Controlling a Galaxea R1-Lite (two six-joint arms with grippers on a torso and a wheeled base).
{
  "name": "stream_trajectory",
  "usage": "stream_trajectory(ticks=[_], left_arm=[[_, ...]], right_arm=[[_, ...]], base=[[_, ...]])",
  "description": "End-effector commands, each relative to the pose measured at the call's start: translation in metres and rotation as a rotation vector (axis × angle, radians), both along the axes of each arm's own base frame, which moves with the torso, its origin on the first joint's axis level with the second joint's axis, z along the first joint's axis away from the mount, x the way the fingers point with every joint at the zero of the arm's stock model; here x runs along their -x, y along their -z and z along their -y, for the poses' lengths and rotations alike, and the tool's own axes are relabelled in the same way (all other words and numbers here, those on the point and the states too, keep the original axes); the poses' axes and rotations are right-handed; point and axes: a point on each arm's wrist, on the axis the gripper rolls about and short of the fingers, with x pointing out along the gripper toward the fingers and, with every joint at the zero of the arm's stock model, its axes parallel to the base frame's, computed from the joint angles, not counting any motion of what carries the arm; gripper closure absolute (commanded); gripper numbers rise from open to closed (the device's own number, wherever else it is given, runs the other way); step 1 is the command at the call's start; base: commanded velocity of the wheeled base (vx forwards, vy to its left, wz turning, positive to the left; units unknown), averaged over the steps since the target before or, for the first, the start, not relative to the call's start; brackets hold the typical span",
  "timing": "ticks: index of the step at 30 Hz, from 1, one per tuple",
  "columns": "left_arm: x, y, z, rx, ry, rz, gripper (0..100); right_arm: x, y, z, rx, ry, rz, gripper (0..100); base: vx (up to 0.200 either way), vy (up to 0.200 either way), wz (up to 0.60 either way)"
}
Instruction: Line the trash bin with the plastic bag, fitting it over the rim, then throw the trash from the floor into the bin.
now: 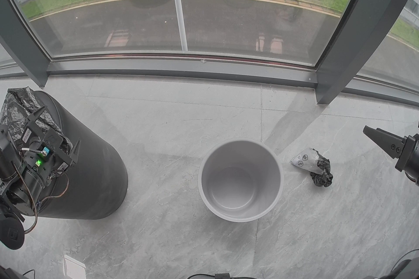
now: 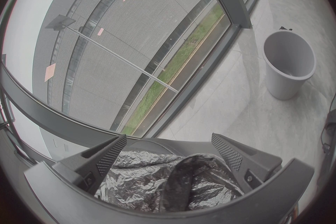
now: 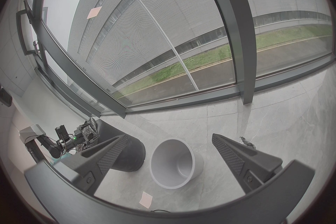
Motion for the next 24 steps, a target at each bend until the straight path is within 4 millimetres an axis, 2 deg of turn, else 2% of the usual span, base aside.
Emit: stream_trajectory(ticks=[1,4,10,16,24], left_arm=[[0.01,-0.015,0.001,0.016,0.014,0.072,0],[0.021,-0.017,0.0,0.006,-0.001,0.088,0],[0.051,-0.027,0.014,0.019,0.013,0.153,0],[0.063,-0.011,0.008,0.006,-0.034,0.105,0],[0.073,-0.005,0.002,-0.015,-0.084,0.093,0]], right_arm=[[-0.003,0.001,0.0,0.002,-0.001,-0.01,0],[-0.003,0.002,0.0,0.0,-0.001,-0.013,0],[-0.002,0.007,0.0,0.002,-0.001,-0.038,0],[-0.001,0.011,0.0,0.003,0.001,-0.047,0],[0.0,0.015,0.0,0.004,0.001,-0.064,0]], base=[[0.0,0.0,0.0],[0.0,0.0,0.0],[0.0,0.0,0.0],[0.0,0.0,0.0],[0.0,0.0,0.0]])
